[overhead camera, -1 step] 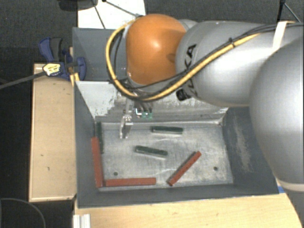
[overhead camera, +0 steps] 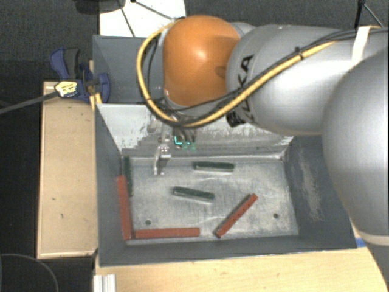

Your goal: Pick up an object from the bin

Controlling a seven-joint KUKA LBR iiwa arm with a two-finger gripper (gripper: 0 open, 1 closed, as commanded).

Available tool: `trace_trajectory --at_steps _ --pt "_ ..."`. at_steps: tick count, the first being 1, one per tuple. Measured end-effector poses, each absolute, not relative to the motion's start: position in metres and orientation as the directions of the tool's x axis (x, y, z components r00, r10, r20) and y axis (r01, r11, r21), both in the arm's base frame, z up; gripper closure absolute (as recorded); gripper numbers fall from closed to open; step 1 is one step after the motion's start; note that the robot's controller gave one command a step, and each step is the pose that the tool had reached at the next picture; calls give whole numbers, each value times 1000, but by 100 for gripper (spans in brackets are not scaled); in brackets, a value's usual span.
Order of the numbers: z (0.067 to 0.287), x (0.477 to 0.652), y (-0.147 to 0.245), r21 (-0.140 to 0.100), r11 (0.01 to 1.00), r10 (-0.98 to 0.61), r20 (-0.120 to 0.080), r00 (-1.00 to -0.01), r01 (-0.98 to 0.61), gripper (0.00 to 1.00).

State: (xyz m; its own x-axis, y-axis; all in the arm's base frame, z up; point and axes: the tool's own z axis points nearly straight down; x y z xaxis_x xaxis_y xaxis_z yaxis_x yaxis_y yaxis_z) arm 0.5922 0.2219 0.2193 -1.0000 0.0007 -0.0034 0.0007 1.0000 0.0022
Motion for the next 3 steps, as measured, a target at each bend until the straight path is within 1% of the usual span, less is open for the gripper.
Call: trace_trajectory --at_steps 1,2,3 --pt "165 559 165 3 1000 -31 -6 -1000 -31 0" --pt "106 550 159 -1 1000 8 -7 -1000 8 0" --pt "76 580 115 -1 973 -232 -5 -973 -232 100"
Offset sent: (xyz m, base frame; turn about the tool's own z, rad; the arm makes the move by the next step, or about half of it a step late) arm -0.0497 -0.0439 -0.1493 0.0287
